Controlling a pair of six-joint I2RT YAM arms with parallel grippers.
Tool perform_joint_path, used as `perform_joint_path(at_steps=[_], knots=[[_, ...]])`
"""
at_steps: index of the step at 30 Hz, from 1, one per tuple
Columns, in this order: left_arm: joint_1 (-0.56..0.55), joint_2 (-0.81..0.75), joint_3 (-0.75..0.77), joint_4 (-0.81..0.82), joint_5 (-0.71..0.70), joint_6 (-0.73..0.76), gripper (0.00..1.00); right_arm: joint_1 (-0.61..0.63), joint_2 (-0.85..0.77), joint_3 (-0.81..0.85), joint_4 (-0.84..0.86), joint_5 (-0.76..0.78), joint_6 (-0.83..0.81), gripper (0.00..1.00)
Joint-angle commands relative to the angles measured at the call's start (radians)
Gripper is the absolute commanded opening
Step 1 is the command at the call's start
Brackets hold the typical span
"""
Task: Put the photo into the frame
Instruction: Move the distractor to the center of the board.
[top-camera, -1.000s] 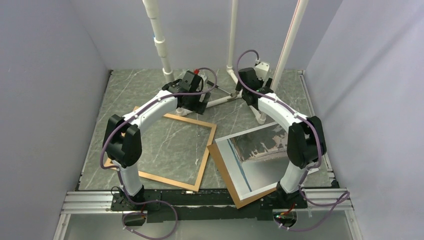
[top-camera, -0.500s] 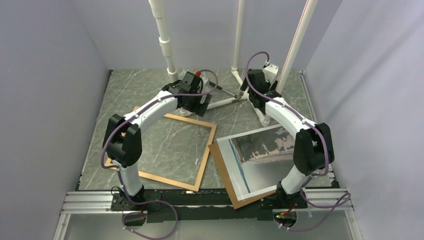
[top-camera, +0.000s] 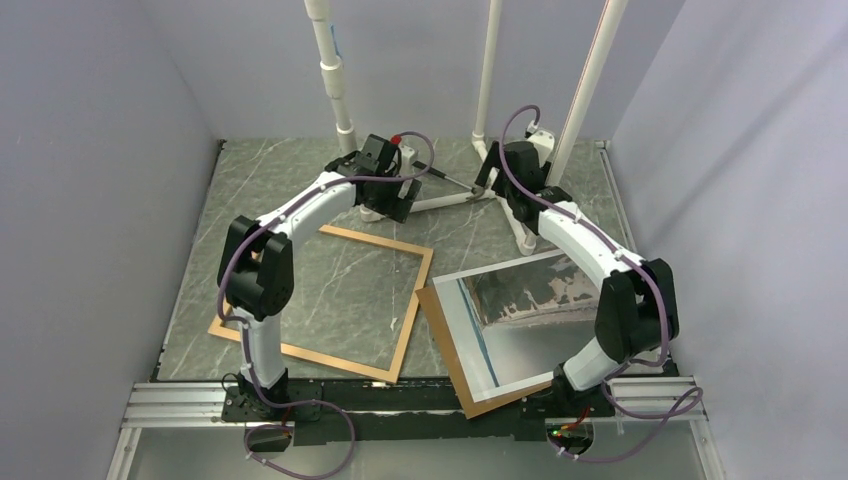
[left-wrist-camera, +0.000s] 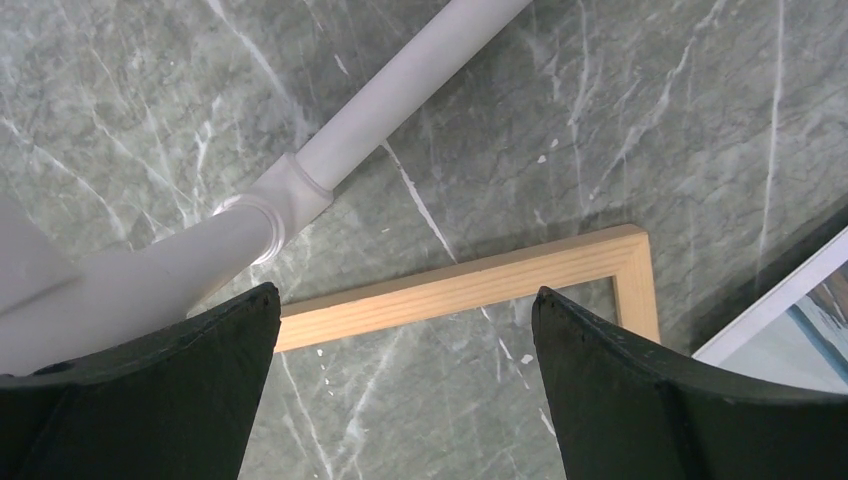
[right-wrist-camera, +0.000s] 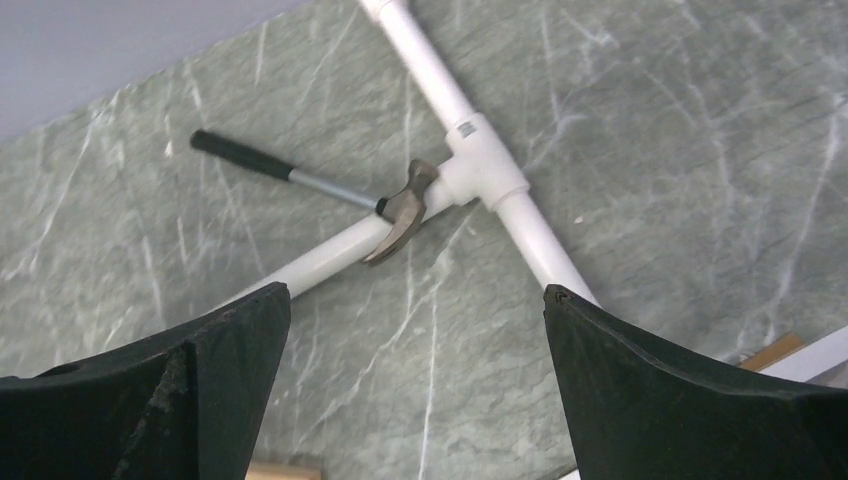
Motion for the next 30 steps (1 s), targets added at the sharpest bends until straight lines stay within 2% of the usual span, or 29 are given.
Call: perform_joint_path(at_steps=[1, 7, 16, 26, 30], knots=[[0.094, 0.018, 0.021, -0.006, -0.081, 0.024, 0.99, -0.059, -0.096, -0.041, -0.075, -0.049, -0.085, 1.00], [0.126, 0.068, 0.088, -0.030, -0.064, 0.074, 1.00, -0.058, -0.160, -0.086, -0.044, -0.170, -0.095, 1.00], [0.170, 0.186, 0.229, -0.079, -0.045, 0.113, 0.99, -0.058, -0.245, -0.136, 0.027, -0.476, -0.150, 1.00], [0.179, 0.280, 0.389, -0.151, -0.057, 0.168, 0.99, -0.058, -0.248, -0.173, 0.061, -0.574, -0.156, 1.00], [0.178, 0.236, 0.359, -0.138, -0.033, 0.150, 0.99, -0.059, -0.232, -0.182, 0.070, -0.543, -0.188, 1.00]])
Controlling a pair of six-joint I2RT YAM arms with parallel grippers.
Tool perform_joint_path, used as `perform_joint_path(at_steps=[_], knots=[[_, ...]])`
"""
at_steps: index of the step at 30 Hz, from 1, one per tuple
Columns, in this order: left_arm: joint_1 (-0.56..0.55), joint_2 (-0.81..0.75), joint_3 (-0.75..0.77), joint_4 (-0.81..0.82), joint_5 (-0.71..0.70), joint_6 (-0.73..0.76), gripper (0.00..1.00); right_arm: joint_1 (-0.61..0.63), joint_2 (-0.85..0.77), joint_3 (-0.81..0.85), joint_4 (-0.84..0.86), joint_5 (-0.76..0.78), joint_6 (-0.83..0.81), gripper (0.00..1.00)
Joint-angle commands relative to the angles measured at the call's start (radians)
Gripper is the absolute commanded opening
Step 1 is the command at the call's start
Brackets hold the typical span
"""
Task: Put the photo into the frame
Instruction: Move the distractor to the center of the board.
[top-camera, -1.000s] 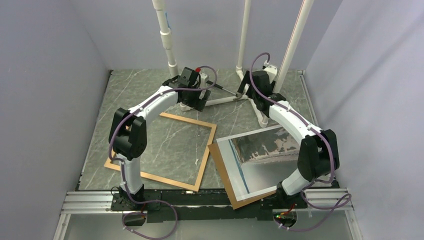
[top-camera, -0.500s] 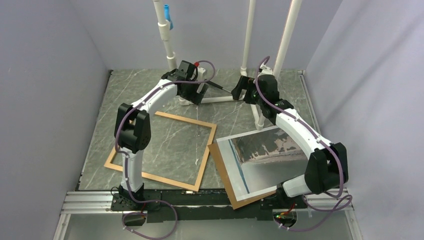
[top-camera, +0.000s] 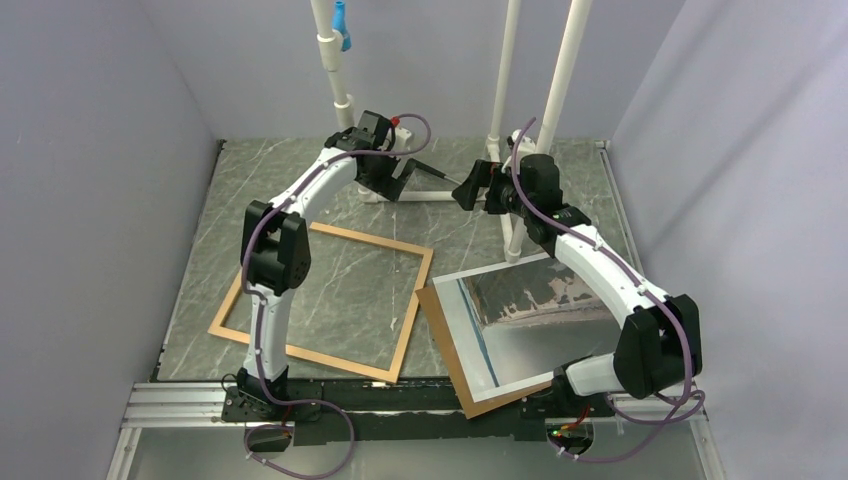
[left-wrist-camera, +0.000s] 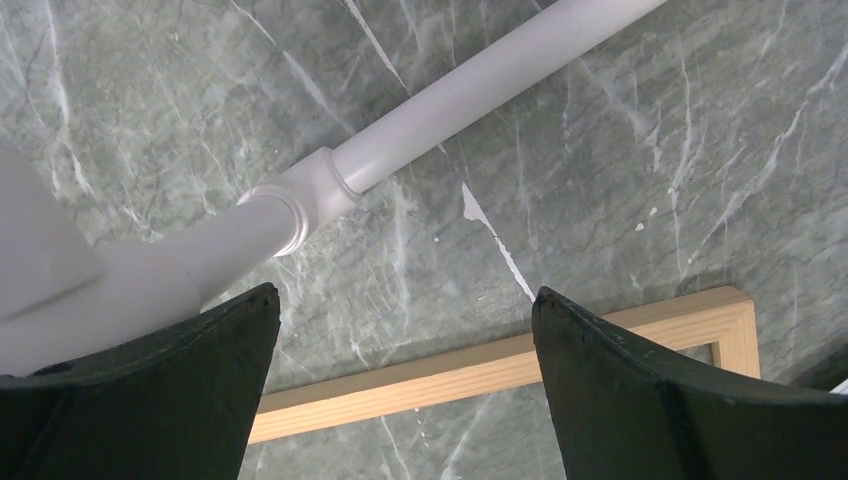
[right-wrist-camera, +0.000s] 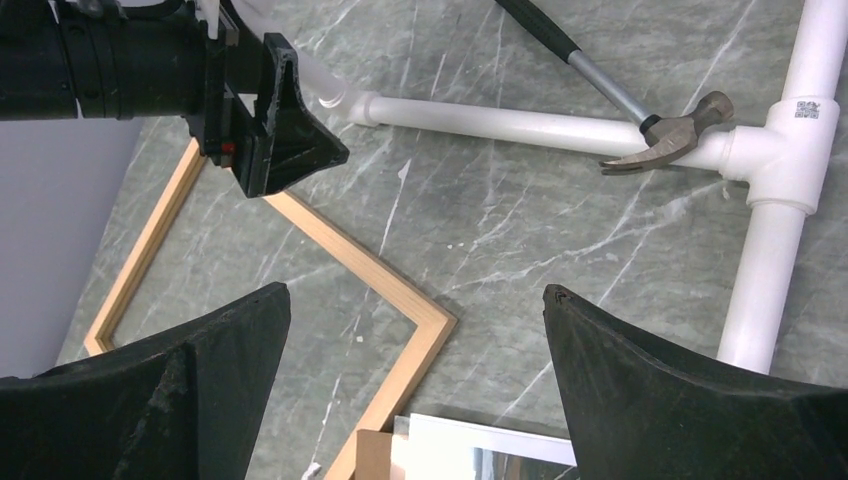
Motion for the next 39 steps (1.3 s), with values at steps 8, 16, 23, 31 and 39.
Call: perform_joint_path(at_steps=[8, 16, 23, 31, 39], knots=[[0.062, -0.237, -0.252, 0.130, 0.103, -0.081, 0.99, -0.064, 0.059, 0.042, -0.112, 0.235, -0.131, 1.00], [0.015, -0.295, -0.329, 0.129, 0.129, -0.096, 1.00, -0.098, 0.121, 0.108, -0.188, 0.270, -0.168, 1.00], [-0.077, -0.375, -0.443, 0.141, 0.119, -0.161, 1.00, -0.099, 0.084, 0.069, -0.165, 0.103, -0.163, 1.00], [-0.115, -0.713, -0.851, 0.343, 0.185, -0.398, 0.99, -0.096, 0.062, 0.006, -0.180, -0.034, -0.187, 1.00], [-0.115, -0.994, -1.128, 0.426, 0.215, -0.597, 0.99, -0.074, 0.050, -0.026, -0.180, -0.120, -0.206, 1.00]])
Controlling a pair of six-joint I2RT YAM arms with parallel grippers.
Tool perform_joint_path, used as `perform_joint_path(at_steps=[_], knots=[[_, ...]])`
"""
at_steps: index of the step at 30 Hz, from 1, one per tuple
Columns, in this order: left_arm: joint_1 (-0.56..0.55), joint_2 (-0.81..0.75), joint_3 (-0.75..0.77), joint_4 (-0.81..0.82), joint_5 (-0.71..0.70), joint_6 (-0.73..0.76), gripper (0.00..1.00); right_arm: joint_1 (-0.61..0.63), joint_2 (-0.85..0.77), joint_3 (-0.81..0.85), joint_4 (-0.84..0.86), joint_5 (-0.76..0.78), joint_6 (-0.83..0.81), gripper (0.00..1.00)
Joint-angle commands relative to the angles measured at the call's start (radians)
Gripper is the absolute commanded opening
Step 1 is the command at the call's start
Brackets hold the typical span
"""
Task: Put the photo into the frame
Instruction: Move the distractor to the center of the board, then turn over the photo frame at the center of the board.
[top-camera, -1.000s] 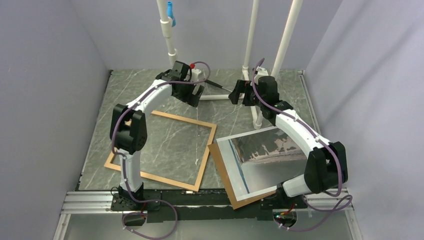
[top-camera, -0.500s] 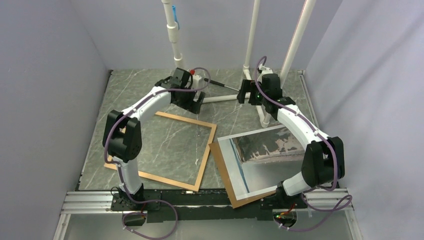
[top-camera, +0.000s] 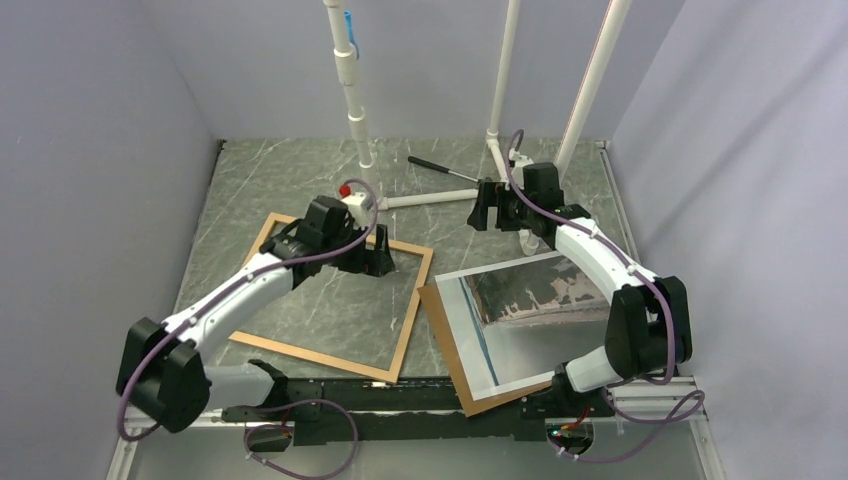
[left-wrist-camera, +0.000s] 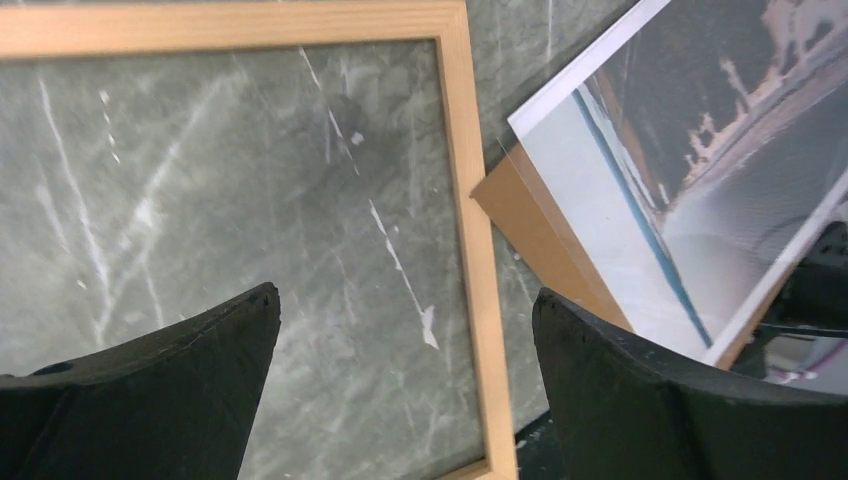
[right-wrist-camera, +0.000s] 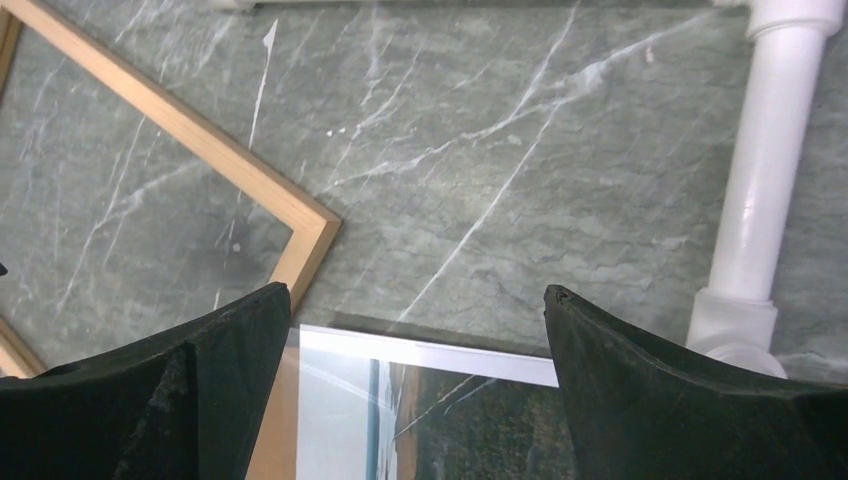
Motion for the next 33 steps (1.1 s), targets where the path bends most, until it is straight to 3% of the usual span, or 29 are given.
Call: perform_joint_path(at_steps=[1, 10, 15, 21, 33], knots=[[0.001, -0.113, -0.100, 0.082, 0.034, -0.148, 0.99, 0.026, -0.047, -0.021, 0.008, -0.072, -0.024, 1.00], [0.000, -0.300, -0.150, -0.067, -0.040, -0.264, 0.99, 0.239, -0.069, -0.044, -0.027, -0.039, -0.053, 1.00], [0.001, -0.393, -0.038, -0.205, -0.138, -0.281, 0.99, 0.357, -0.081, -0.082, 0.000, -0.085, -0.024, 1.00], [0.000, -0.483, 0.097, -0.288, -0.279, -0.273, 0.99, 0.521, -0.090, -0.088, 0.012, -0.034, -0.022, 1.00], [0.000, -0.498, 0.320, -0.374, -0.344, -0.245, 1.00, 0.910, 0.035, -0.040, 0.030, 0.141, 0.023, 0.99]])
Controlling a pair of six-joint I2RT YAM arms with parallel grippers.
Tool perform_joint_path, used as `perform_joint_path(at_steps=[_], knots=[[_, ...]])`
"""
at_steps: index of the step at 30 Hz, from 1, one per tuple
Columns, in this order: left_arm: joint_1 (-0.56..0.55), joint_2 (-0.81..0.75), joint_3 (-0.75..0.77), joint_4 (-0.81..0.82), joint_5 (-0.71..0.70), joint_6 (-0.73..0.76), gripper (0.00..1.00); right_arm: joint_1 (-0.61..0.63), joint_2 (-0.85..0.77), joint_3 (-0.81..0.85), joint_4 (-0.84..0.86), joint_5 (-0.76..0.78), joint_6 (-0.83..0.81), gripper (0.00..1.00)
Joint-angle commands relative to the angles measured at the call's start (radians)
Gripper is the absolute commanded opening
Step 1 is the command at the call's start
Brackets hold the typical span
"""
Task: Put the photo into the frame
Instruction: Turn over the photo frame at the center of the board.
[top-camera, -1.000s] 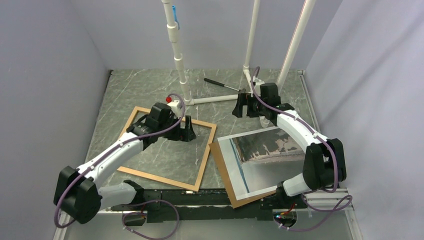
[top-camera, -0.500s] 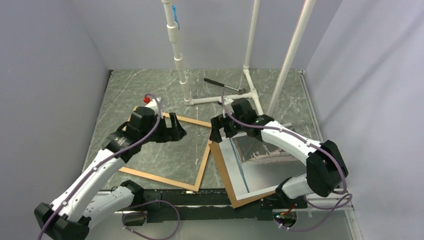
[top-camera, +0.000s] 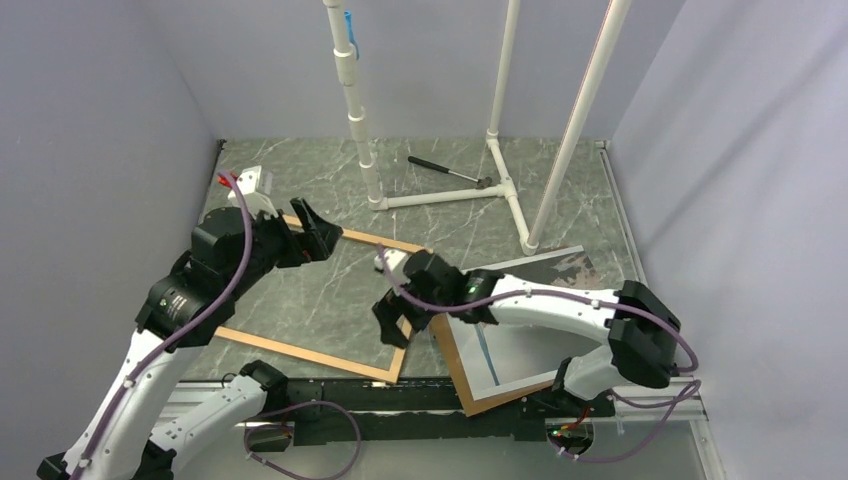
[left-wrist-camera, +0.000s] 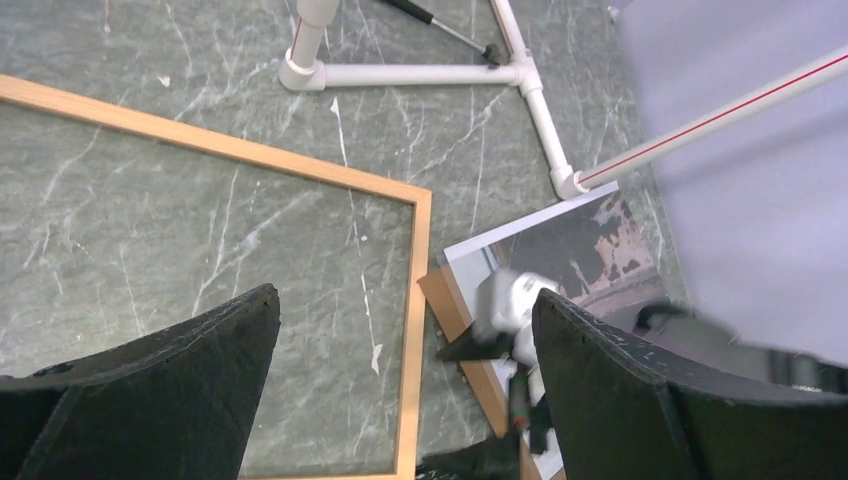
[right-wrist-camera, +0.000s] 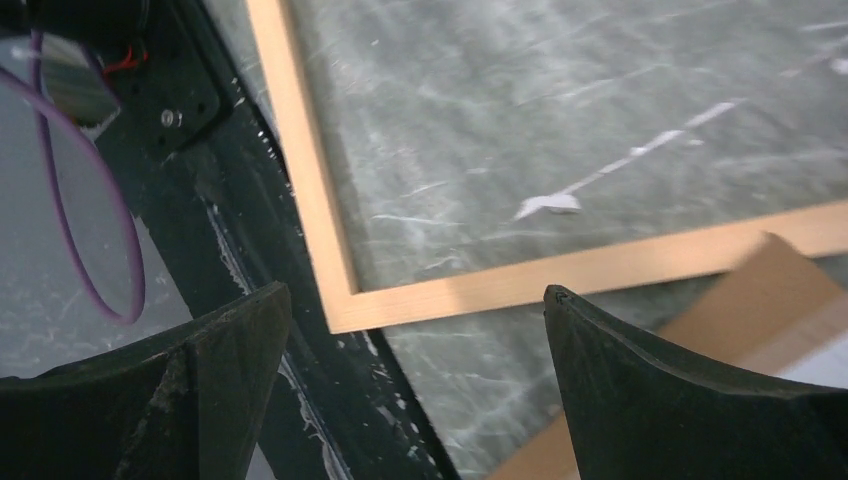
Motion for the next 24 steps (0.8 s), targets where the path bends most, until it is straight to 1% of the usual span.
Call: perform_joint_path(at_steps=[1, 6, 11, 14, 17, 22, 24], knots=[[0.000, 0.002, 0.090, -0.034, -0.025, 0.020, 0.99, 0.132, 0.088, 0.071, 0.024, 0.095, 0.014, 0.98], [0.000, -0.018, 0.129, -0.039, -0.026, 0.007, 1.00, 0.268, 0.245, 0.191, -0.014, 0.147, -0.006, 0.94], [0.000, -0.061, 0.110, -0.029, -0.042, -0.017, 0.99, 0.346, 0.387, 0.352, -0.084, 0.206, -0.019, 0.91], [0.000, -0.083, 0.099, -0.030, -0.050, -0.024, 0.99, 0.361, 0.454, 0.423, -0.141, 0.283, -0.003, 0.89], [0.001, -0.100, 0.091, -0.037, -0.060, -0.028, 0.99, 0.365, 0.500, 0.465, -0.180, 0.324, 0.019, 0.86], [0.000, -0.108, 0.080, -0.042, -0.063, -0.030, 0.99, 0.370, 0.533, 0.470, -0.185, 0.333, 0.020, 0.80], [0.000, -0.106, 0.076, -0.043, -0.058, -0.030, 0.99, 0.371, 0.545, 0.471, -0.184, 0.333, 0.020, 0.76]])
